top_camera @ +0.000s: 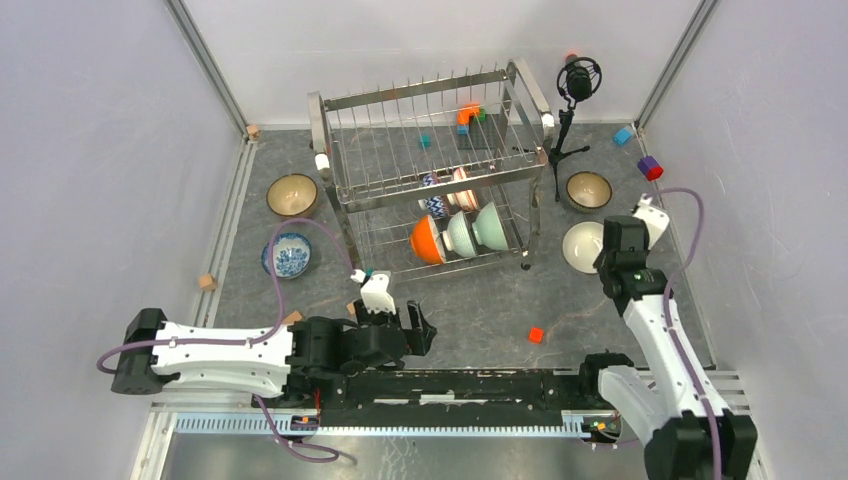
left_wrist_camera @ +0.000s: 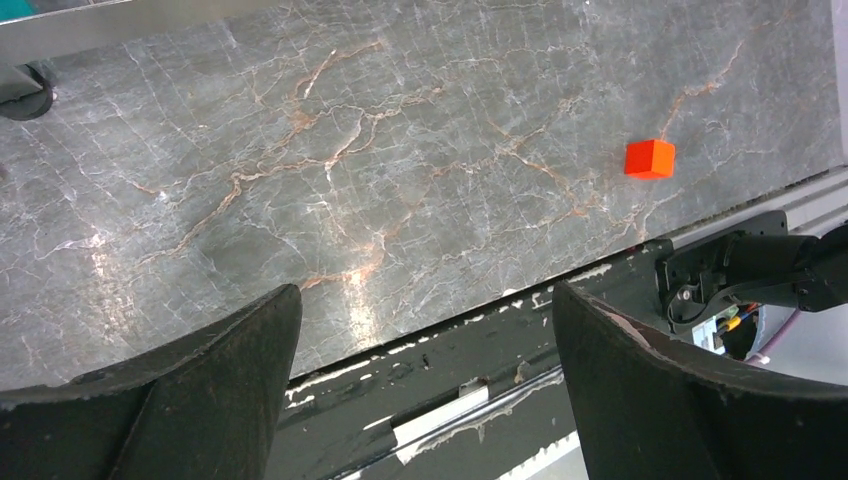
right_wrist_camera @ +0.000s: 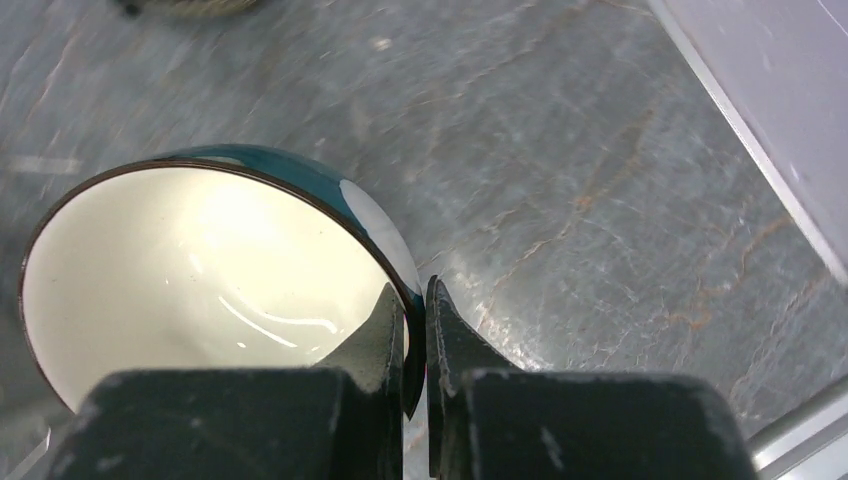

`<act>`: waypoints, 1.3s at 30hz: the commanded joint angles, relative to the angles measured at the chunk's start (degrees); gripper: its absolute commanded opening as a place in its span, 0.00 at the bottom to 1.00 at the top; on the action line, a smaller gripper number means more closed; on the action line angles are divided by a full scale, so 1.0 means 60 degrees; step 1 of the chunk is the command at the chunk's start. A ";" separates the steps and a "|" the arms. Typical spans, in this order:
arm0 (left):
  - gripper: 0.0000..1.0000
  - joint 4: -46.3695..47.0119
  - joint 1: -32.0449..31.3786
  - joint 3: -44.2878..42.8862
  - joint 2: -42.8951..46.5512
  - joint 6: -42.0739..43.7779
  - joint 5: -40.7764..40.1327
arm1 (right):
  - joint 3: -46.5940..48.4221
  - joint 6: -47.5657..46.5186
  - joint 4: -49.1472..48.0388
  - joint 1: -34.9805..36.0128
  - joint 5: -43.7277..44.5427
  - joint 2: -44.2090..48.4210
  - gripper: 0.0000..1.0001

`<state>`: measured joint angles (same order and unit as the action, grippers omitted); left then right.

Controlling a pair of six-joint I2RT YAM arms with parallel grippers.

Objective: Unload the bowls from the dish rack
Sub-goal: Place the bowl at the center of the board.

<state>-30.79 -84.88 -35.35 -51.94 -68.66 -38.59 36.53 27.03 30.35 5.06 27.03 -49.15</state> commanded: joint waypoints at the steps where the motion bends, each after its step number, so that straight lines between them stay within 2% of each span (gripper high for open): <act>1: 1.00 0.0805 -0.0003 0.0469 0.0233 -0.0308 -0.0634 | -0.0039 0.1763 -0.2076 -0.1239 -0.0340 -0.0466 0.00; 3: 1.00 0.0927 -0.0003 0.0613 0.0256 -0.0379 -0.0699 | 0.0020 0.2130 -0.2600 -0.1598 -0.0222 -0.1000 0.00; 7: 1.00 0.0875 -0.0001 0.0738 0.0321 -0.0552 -0.0997 | 0.1538 0.2089 -0.1959 -0.2662 -0.0559 -0.3347 0.00; 9: 1.00 0.1192 0.0005 0.0872 0.0345 -0.0468 -0.1102 | 0.1994 0.1968 -0.1922 -0.3387 -0.1220 -0.4142 0.00; 15: 1.00 0.2229 0.0002 0.1236 0.0110 -0.0197 -0.1017 | 0.2897 0.1721 -0.1982 -0.4128 -0.1565 -0.5614 0.00; 24: 1.00 0.2286 0.0010 0.0917 -0.0517 0.0011 -0.1364 | 0.3614 0.1445 -0.2402 -0.4549 -0.1817 -0.7070 0.00; 36: 1.00 0.2418 0.0013 0.0916 -0.0911 -0.0181 -0.1550 | 0.4001 0.1162 -0.2365 -0.4630 -0.1559 -0.7935 0.00; 39: 1.00 0.2345 0.0015 0.0876 -0.0927 -0.0232 -0.1567 | 0.3894 0.1106 -0.2449 -0.4710 -0.1654 -0.7985 0.11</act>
<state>-17.87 -84.88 -28.32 -57.23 -69.49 -44.53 58.28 34.39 18.68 -22.37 16.56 -96.49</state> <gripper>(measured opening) 0.994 0.069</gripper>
